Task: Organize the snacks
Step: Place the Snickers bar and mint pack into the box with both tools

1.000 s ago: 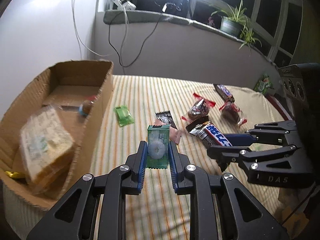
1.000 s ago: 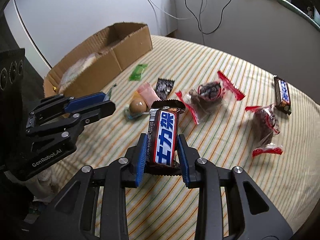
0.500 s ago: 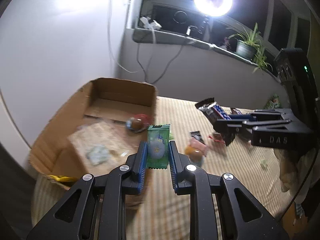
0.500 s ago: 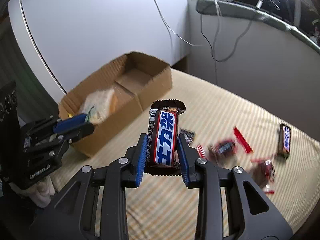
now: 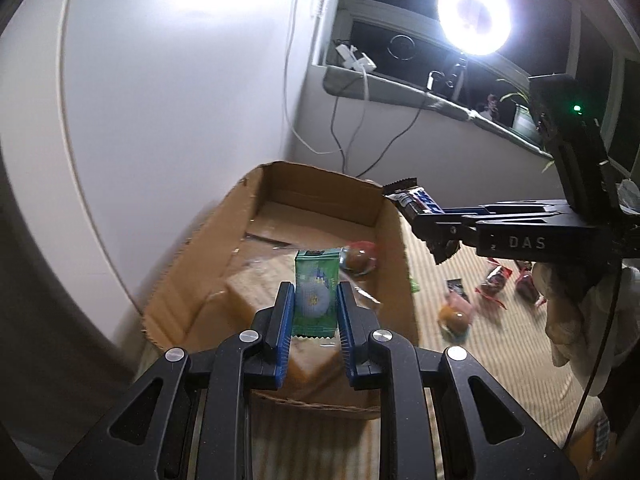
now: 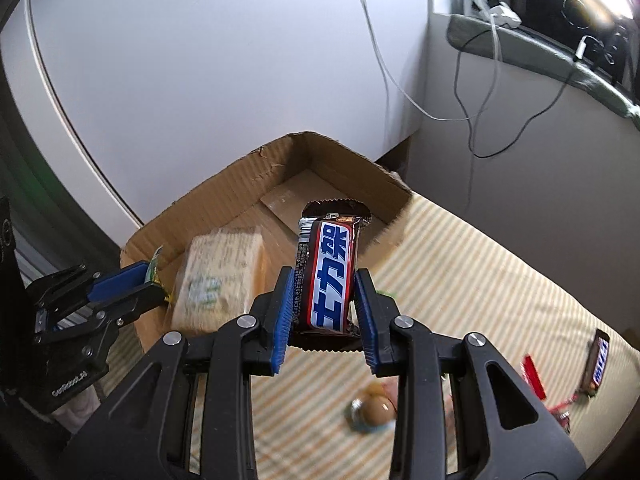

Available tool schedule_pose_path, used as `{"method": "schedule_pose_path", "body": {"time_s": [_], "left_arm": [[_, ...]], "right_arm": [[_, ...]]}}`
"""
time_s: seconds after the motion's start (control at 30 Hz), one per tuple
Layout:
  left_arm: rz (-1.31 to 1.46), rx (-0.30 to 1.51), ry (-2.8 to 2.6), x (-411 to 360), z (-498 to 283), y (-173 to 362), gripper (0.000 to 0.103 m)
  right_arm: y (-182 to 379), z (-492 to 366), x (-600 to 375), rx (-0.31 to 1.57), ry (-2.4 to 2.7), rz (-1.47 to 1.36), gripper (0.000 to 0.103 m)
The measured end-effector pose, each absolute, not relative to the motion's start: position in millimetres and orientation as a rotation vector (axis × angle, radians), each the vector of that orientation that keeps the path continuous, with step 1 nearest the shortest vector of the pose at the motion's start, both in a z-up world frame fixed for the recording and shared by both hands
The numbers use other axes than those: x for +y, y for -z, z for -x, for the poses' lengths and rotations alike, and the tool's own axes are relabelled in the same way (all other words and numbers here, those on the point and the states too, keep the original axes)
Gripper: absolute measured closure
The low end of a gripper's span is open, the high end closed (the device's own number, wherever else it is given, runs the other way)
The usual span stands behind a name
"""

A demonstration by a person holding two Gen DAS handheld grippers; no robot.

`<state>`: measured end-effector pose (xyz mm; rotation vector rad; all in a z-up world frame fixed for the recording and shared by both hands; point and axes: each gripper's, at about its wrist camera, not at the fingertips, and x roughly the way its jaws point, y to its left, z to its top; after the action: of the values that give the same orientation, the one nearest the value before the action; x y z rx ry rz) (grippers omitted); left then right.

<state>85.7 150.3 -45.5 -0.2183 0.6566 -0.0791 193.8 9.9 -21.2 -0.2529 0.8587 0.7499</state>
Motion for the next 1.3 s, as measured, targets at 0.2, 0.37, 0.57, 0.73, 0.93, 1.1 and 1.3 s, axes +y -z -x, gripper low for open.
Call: {"method": "schedule_pose_path", "body": {"time_s": [0.2,0.37,0.57,0.73,0.93,1.1,1.3], "left_arm": [[0.229,0.663,0.059,160,-91,50,0.083],[0.234,0.678,0.051,163,-93,55,0.083],[0.237,0.682,0.048,164,-97,57,0.083],[0.235,0.683,0.041,163,-97,57,0.083],[0.239,0.674,0.022,163,-95,54,0.06],[0.238,0.667,0.024,162,-92,50,0.06],[0.238,0.651,0.03,156,-84,43,0.06]], "right_arm": [[32,-204,32,0.879,-0.76,0.264,0.072],[43,-213,45,0.898,-0.766,0.27,0.072],[52,-216,58,0.919,-0.778,0.283,0.072],[54,-218,62,0.923,-0.786,0.295,0.072],[48,-213,62,0.897,-0.79,0.303,0.061],[37,-206,55,0.863,-0.789,0.298,0.046],[26,-198,43,0.836,-0.772,0.301,0.041]]}}
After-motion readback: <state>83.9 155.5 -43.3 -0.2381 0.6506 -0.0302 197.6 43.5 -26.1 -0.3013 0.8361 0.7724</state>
